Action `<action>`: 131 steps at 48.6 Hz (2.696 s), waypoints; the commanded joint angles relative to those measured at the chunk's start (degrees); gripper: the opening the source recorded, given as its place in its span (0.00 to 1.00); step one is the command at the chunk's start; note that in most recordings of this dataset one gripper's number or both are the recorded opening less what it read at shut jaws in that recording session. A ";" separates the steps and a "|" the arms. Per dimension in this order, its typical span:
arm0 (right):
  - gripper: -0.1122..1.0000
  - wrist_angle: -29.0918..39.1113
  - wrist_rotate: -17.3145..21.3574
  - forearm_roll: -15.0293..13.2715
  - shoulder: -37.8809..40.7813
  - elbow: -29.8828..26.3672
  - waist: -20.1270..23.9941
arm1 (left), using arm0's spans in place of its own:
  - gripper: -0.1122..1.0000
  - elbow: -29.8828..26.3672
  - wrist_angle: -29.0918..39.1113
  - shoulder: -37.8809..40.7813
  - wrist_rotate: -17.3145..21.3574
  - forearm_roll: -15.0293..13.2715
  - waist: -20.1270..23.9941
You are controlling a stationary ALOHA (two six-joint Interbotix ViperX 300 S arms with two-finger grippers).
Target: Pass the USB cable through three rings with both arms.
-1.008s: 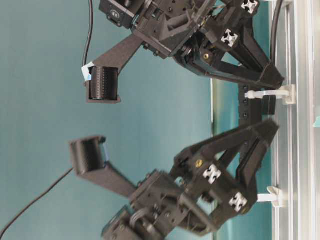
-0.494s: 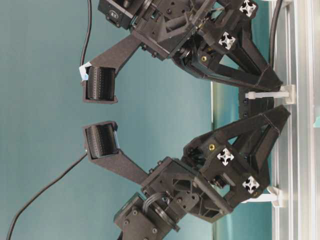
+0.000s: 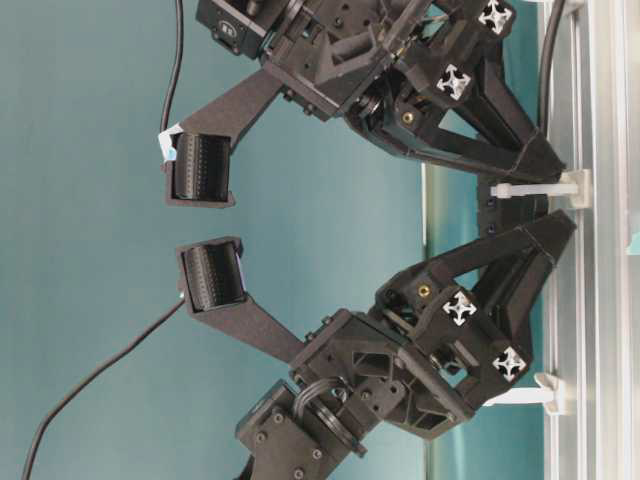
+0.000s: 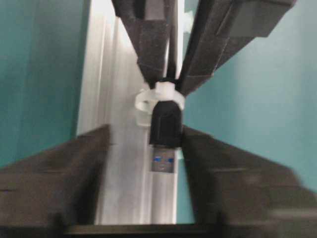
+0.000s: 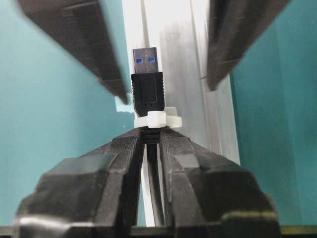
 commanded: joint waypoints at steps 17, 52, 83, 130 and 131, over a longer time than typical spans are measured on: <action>0.05 -0.53 0.18 0.09 -0.79 -0.44 0.44 | 0.29 -1.05 -0.70 -0.44 1.85 0.09 -0.70; 0.54 -0.09 0.26 0.44 -4.66 1.67 1.14 | 0.29 0.53 2.46 -2.72 1.76 0.09 -0.62; 0.85 -0.53 -0.09 0.00 -4.57 -5.45 -1.14 | 0.29 0.53 13.89 -12.13 1.49 0.09 -0.70; 0.35 -1.14 -0.35 0.00 1.41 -8.88 -0.79 | 0.29 -0.26 14.85 -13.18 1.85 0.09 -0.62; 0.30 -1.14 -0.35 0.00 1.41 -8.96 -0.79 | 0.29 -0.26 14.85 -13.18 1.85 0.09 -0.62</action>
